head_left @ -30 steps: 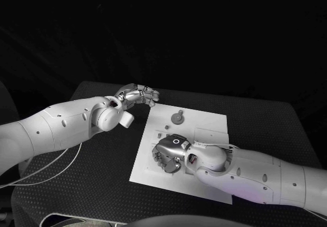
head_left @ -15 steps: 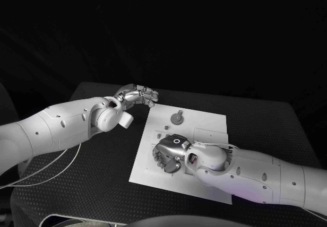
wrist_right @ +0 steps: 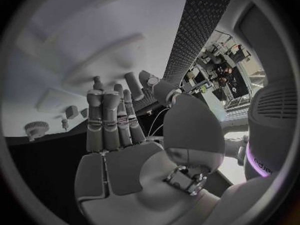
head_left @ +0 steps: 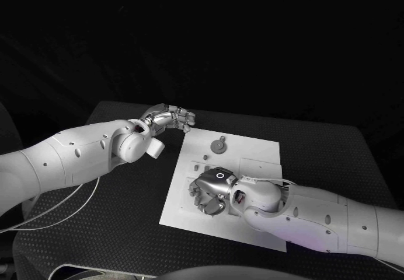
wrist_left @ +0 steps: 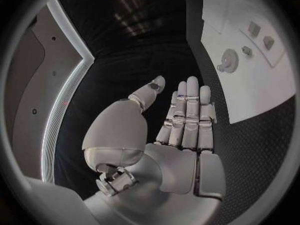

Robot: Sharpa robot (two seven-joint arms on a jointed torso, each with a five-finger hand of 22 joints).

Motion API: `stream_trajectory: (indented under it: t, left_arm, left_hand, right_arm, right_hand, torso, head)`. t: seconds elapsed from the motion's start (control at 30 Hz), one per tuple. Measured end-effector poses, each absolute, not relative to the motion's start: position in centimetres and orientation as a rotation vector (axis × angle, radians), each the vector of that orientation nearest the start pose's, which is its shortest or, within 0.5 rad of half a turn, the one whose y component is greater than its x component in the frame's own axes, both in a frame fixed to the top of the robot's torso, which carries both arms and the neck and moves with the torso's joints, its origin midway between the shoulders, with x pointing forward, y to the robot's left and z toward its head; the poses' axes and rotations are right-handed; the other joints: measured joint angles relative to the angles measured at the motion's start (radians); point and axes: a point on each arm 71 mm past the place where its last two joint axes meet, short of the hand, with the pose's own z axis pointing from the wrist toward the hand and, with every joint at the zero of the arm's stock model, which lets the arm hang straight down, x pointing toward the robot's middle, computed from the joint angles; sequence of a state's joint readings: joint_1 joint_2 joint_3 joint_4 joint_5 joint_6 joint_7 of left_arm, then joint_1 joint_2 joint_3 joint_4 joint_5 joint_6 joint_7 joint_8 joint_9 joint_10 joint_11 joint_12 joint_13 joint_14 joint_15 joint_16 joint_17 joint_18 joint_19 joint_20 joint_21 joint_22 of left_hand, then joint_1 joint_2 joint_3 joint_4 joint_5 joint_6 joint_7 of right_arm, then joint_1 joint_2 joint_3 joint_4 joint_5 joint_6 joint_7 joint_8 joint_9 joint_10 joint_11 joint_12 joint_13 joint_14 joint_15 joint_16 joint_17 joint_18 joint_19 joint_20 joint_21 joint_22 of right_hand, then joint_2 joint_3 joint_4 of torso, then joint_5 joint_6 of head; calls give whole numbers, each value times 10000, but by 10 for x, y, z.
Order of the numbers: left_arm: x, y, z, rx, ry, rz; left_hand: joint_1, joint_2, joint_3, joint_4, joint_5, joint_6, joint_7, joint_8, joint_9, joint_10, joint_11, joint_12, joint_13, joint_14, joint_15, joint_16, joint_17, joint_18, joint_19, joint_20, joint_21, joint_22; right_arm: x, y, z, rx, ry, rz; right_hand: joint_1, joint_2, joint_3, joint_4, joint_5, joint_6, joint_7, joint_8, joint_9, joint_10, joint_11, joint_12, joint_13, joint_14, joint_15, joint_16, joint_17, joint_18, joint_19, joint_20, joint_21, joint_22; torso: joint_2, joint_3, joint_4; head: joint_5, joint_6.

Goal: Assemble the parts on the task board

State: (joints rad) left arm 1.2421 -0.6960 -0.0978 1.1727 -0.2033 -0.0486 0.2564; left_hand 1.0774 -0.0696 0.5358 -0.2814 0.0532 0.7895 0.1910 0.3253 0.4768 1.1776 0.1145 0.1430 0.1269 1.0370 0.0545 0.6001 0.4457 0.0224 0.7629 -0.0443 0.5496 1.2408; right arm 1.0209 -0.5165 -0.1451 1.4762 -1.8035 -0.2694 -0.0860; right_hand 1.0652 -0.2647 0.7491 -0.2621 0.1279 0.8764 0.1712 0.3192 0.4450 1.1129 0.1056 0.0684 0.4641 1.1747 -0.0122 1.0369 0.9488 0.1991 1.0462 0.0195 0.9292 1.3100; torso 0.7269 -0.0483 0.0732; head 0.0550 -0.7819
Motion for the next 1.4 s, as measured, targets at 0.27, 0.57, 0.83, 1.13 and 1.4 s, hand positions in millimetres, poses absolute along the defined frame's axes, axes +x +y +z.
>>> stream_trajectory:
  t: [0.27, 0.57, 0.83, 1.13, 1.4]
  left_arm:
    - [543, 226, -204, -9139, 16911, -14135]
    - [543, 228, -204, -9160, 16897, -14094]
    - [544, 231, -204, -9187, 16868, -14029]
    - [543, 231, -204, -9170, 16882, -14033]
    - [543, 232, -204, -9180, 16881, -14014]
  left_hand:
    - [0, 0, 0, 0, 0, 0, 0, 0, -9, 0, 0, 0, 0, -1, -1, 0, 12, 0, 0, 0, 0, 8]
    - [0, 0, 0, 0, 0, 0, 0, 0, -9, 0, 0, 0, 1, -5, -5, 0, 22, 0, 0, 0, 0, 14]
    - [0, 0, 0, 0, 0, 0, 0, 0, -8, 0, 0, 0, 1, -5, -5, -39, 34, 0, 0, 0, 0, 17]
    - [0, 0, 0, 0, 0, 0, 0, -1, -7, 0, 0, 0, 2, -6, -6, -39, 51, 0, 0, 0, 0, 26]
    - [0, 0, 0, 0, 0, 0, 0, 35, -7, 0, 0, 0, 2, -6, -6, -39, 73, 0, 0, 0, 0, 36]
  right_arm:
    - [399, -48, -287, -6415, 16936, 8401]
    - [403, -68, -266, -5367, 16516, 8923]
    - [433, -111, -229, -2682, 16650, 9426]
    - [458, -186, -208, 369, 17470, 8522]
    - [453, -221, -218, 1947, 19310, 7939]
  right_hand:
    - [61, -83, -56, 56, -52, -31, 28, 0, -34, -74, 36, 0, -25, -34, 34, 40, -75, 0, -35, 36, 0, 2]
    - [-211, -263, -612, 145, -79, -157, 82, -43, -70, -213, 69, 18, -45, -68, 69, 223, -212, -3, -37, 38, 0, 3]
    - [-184, 121, -1034, 208, -165, -180, 69, -40, -69, 155, -145, 550, 142, -160, -20, 271, -433, -6, -109, 2, 0, -1]
    - [-1056, 329, -1674, 859, 871, -127, -53, 189, 95, 410, -539, 3115, 1894, 56, -381, 534, -692, -7, 98, -94, 38, -73]
    - [-1940, 1100, -2323, 1069, 1387, 185, -550, 370, 434, 58, -950, 8644, 6289, 930, -915, 1561, -269, 19, 1041, -673, 601, -18]
  torso:
    - [0, -1, 1]
    - [-1, 0, -5]
    - [2, 18, -24]
    - [2, 19, -46]
    - [-6, 27, -69]
  head:
    - [1, -8]
    - [-22, 12]
    - [-104, 88]
    - [-317, 140]
    - [-526, 89]
